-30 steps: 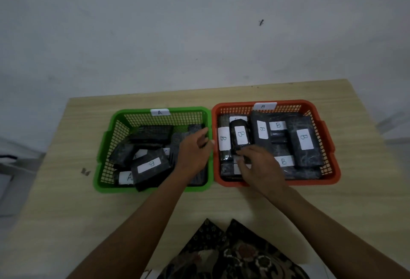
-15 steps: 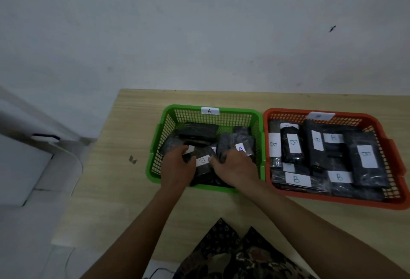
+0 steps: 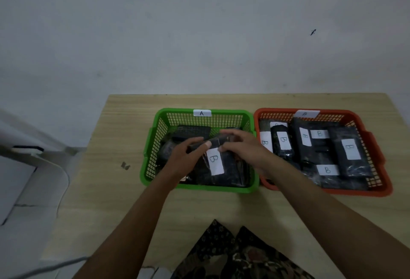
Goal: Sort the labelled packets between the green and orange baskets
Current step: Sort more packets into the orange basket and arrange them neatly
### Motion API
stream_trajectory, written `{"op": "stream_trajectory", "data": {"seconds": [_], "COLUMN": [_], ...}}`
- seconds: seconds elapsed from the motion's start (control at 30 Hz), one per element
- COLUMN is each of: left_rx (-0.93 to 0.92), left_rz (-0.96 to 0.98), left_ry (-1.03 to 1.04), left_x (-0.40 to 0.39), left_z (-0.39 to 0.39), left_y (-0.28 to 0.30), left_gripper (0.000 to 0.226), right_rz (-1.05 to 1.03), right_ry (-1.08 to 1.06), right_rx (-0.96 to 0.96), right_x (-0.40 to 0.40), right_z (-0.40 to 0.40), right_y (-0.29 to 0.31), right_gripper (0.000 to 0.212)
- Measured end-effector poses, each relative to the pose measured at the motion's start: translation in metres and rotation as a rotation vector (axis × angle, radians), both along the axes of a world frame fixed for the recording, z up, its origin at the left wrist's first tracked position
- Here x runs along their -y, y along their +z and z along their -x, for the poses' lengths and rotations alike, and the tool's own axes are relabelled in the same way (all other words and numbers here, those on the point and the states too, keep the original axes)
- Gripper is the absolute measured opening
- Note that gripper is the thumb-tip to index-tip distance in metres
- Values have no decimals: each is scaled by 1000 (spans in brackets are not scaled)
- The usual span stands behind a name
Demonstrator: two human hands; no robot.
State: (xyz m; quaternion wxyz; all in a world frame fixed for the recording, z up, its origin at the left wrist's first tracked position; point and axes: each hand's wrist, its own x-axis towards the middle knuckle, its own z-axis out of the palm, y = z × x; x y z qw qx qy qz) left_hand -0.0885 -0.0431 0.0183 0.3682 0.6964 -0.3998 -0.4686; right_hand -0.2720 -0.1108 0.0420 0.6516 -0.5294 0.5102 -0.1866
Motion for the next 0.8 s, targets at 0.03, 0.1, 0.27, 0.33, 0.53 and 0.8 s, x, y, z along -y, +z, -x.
{"op": "stream_trajectory", "data": {"seconds": [0.03,0.1,0.27,0.33,0.53,0.8], "left_rx": [-87,-235,-608,-627,-531,256], "left_rz": [-19,-27,-51,-66,-123,204], "left_ry": [13,87,244,228,70,-282], "left_x": [1,3,22,30,50,116], "left_z": [4,15,67,91,171,246], "left_y": [2,4,1,0,-2,-1], "left_gripper": [30,23,37,36,23,38], "right_rz": [21,43,43,-2,7,136], "right_ry": [-11,-61,-323,-422,-671,-777], "right_rx": [11,56,113,175,234,-46], "right_x": [4,8,-3,-11,-22,-1], "right_z": [5,18,72,91,166,271], "right_y": [2,4,-14,-22,-32,-36], "right_gripper": [53,56,62,58,54,45]}}
